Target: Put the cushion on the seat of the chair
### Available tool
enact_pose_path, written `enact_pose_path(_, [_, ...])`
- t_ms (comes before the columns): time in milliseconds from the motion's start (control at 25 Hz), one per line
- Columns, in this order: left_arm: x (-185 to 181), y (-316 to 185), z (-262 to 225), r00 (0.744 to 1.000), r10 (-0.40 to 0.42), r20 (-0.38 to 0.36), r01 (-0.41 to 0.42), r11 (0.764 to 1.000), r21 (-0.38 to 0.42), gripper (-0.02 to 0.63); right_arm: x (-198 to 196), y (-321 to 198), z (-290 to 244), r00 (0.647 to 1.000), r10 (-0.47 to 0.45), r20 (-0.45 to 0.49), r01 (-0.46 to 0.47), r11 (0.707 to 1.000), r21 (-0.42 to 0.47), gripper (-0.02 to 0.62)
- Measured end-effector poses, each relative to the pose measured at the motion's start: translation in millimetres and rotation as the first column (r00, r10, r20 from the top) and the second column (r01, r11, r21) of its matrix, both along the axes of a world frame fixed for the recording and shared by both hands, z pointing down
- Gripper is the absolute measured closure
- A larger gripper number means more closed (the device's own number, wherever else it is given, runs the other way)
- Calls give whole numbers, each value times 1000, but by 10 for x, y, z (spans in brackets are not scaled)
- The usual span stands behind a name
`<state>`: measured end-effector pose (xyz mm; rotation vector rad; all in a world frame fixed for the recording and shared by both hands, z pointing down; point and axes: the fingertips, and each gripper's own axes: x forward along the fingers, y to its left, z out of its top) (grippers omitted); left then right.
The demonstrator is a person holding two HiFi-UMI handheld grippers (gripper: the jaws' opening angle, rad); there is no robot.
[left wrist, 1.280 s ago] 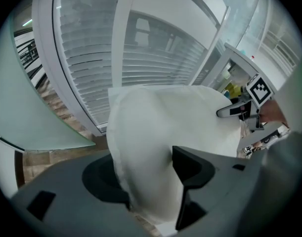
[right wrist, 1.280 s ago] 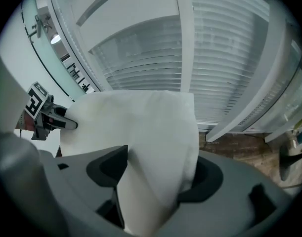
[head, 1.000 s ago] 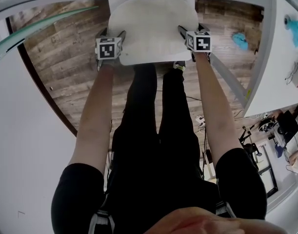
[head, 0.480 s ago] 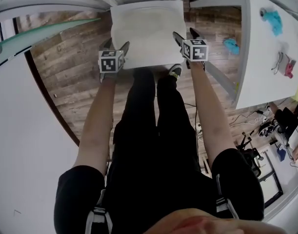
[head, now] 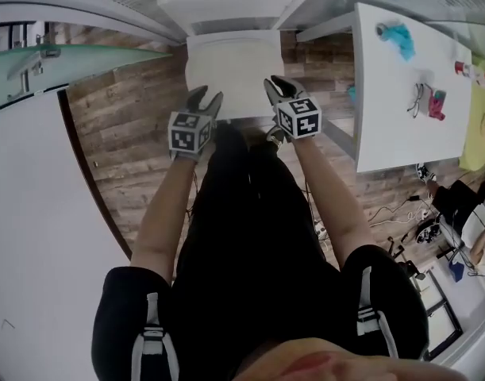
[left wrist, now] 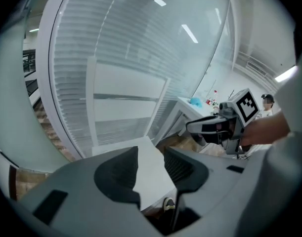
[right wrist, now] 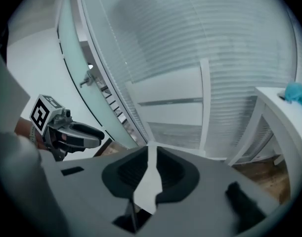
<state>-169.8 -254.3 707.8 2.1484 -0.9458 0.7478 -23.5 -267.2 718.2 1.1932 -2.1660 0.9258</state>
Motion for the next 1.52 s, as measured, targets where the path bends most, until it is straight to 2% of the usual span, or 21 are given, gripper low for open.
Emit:
enact_pose_path(40, [57, 28, -184, 1000, 2, -10, -2, 1000, 21, 445, -26, 13, -203, 1000, -10, 12, 10, 999, 35, 550])
enact_pose_path(80, [111, 52, -364, 1000, 1, -20, 0, 999, 43, 469, -54, 26, -402, 999, -24, 23, 22, 997, 69, 565])
enact_pose_path(200, [259, 94, -866, 999, -7, -53, 13, 994, 108, 545, -125, 66, -950, 996, -71, 58, 61, 986, 152, 578])
enact_pose_path(320, [365, 127, -1313, 997, -8, -73, 21, 985, 173, 585, -186, 123, -1444, 989, -120, 83, 100, 971, 215, 580])
enact_pose_path(680, [529, 241, -2462, 991, -1, -137, 42, 955, 294, 595, -216, 335, -2653, 972, -217, 95, 170, 920, 353, 580])
enact_pose_path(960, [647, 472, -3466, 979, 59, -196, 37, 891, 453, 594, -241, 593, -3576, 963, -243, 120, 151, 847, 510, 580])
enact_pose_path(1120, [648, 570, -3842, 978, 90, -186, 26, 838, 545, 595, -296, 706, -3951, 954, -274, 121, 155, 797, 584, 580])
enact_pose_path(1240, [665, 610, -4002, 979, 101, -176, 25, 801, 598, 595, -309, 758, -4110, 951, -289, 112, 158, 764, 625, 580])
enact_pose_path(1520, [652, 641, -4075, 972, 133, -194, 26, 758, 651, 595, -353, 742, -4162, 949, -299, 102, 159, 733, 662, 580])
